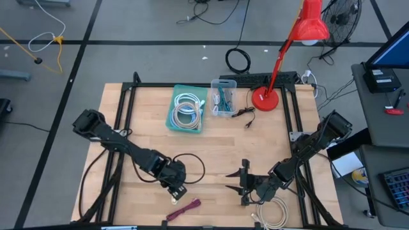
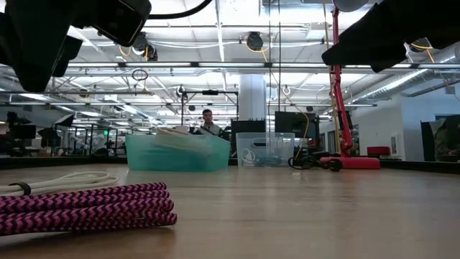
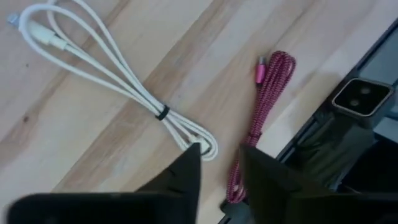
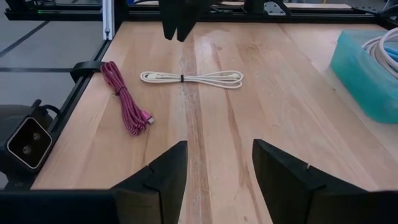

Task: Pick and place items into bin
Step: Put the light brown charger cable into the transparent bin

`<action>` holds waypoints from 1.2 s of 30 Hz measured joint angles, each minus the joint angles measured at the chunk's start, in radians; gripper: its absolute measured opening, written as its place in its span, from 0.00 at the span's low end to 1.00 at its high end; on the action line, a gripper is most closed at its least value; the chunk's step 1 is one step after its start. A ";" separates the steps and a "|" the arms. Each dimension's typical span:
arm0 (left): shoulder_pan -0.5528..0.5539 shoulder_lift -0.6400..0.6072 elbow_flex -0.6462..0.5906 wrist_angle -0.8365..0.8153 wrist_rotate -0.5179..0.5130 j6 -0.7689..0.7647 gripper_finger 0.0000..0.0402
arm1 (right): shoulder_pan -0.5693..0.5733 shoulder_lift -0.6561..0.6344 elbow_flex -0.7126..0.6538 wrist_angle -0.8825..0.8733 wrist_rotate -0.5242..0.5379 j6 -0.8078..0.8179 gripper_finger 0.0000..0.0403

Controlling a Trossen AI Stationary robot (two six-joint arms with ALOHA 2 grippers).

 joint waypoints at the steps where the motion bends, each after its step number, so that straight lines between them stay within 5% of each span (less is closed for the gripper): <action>1: -0.001 0.000 0.000 0.000 -0.002 -0.006 0.33 | 0.000 0.000 0.000 0.004 0.000 0.000 0.42; 11: -0.004 0.011 0.000 -0.027 -0.055 -0.107 0.67 | 0.000 0.000 0.000 0.013 0.000 0.000 0.42; 21: 0.001 0.164 0.022 -0.081 -0.038 -0.040 0.68 | 0.000 0.000 0.000 0.012 0.003 0.000 0.42; 36: 0.015 0.385 0.284 -0.446 -0.088 0.051 0.68 | 0.000 0.000 0.000 0.012 0.003 0.000 0.42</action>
